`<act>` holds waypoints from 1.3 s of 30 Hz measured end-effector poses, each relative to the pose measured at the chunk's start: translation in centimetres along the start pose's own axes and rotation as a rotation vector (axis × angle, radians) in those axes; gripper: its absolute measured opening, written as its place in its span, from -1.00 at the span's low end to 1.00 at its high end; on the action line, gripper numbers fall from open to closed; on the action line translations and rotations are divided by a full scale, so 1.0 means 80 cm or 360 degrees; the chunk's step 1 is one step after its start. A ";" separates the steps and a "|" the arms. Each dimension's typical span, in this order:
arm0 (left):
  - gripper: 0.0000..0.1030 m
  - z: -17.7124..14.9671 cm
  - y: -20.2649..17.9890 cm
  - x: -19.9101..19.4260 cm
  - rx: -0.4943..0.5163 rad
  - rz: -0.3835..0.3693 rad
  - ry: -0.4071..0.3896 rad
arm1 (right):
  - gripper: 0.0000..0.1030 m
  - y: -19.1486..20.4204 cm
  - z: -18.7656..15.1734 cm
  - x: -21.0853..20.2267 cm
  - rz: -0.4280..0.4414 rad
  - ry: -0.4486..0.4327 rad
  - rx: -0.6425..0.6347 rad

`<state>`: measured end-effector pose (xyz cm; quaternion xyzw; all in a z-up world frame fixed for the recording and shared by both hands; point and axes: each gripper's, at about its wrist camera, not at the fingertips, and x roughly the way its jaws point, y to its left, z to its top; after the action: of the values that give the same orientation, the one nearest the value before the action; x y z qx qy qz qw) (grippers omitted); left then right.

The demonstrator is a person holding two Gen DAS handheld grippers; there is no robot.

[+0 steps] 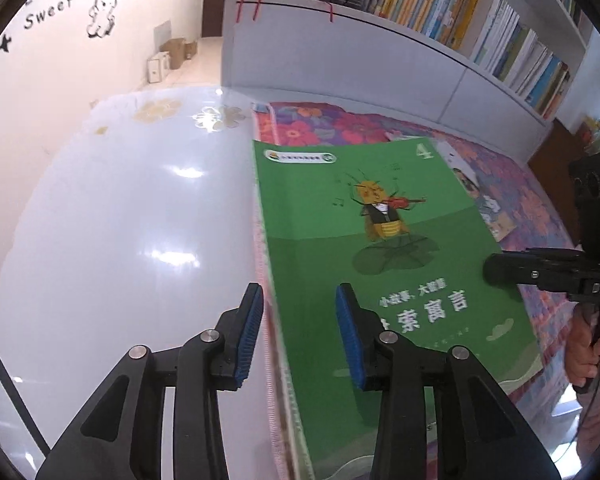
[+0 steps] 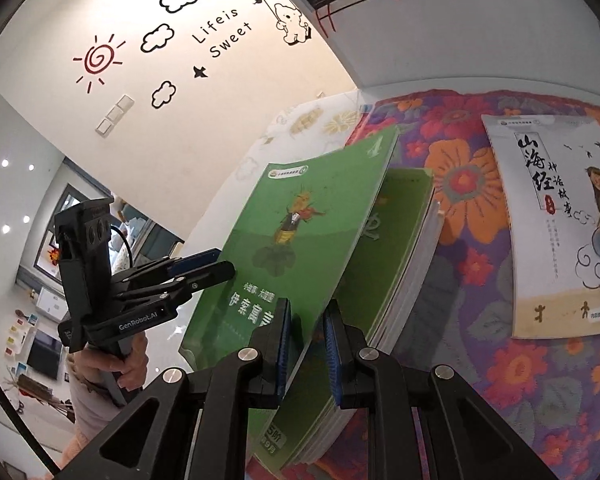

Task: Organize books

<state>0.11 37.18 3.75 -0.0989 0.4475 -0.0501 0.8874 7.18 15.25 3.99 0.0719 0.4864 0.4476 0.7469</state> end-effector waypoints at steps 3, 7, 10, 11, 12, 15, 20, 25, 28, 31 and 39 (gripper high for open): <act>-0.30 0.001 -0.002 0.002 0.0010 0.0014 -0.0009 | -0.68 0.001 -0.004 0.002 -0.0033 0.0010 -0.0013; -0.26 0.006 -0.007 0.007 0.0026 0.0038 -0.0015 | -0.67 -0.002 -0.011 0.003 -0.0020 0.0029 0.0025; -0.25 0.009 -0.009 0.008 0.0033 0.0045 -0.0010 | -0.66 -0.003 -0.013 0.004 -0.0024 0.0027 0.0043; -0.25 0.009 -0.008 0.008 0.0032 0.0043 -0.0009 | -0.66 -0.003 -0.014 0.004 -0.0017 0.0028 0.0048; -0.25 0.009 -0.008 0.009 0.0030 0.0043 -0.0010 | -0.66 -0.003 -0.014 0.004 -0.0014 0.0030 0.0050; -0.25 0.009 -0.008 0.009 0.0030 0.0041 -0.0014 | -0.66 -0.003 -0.015 0.005 -0.0015 0.0027 0.0052; -0.25 0.008 0.001 0.005 -0.0024 0.0079 -0.0026 | -0.66 -0.012 -0.016 0.001 0.0008 0.0028 0.0127; -0.25 0.010 0.005 -0.013 -0.0078 0.0143 -0.0073 | -0.57 -0.033 -0.019 -0.021 -0.0038 -0.0031 0.0222; -0.25 0.015 -0.003 -0.028 -0.0113 0.0155 -0.0119 | -0.56 -0.050 -0.019 -0.036 -0.0044 -0.0037 0.0282; -0.25 0.023 -0.022 -0.042 -0.0104 0.0141 -0.0160 | -0.50 -0.071 -0.017 -0.059 -0.0054 -0.0092 0.0349; -0.22 0.055 -0.111 -0.030 -0.0214 -0.0052 -0.0132 | -0.23 -0.133 -0.005 -0.137 -0.0172 -0.0279 0.0441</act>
<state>2.23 29.50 10.15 -0.1676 0.4110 -0.0302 0.8956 11.86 0.76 5.29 0.1868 0.4797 0.3275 0.7923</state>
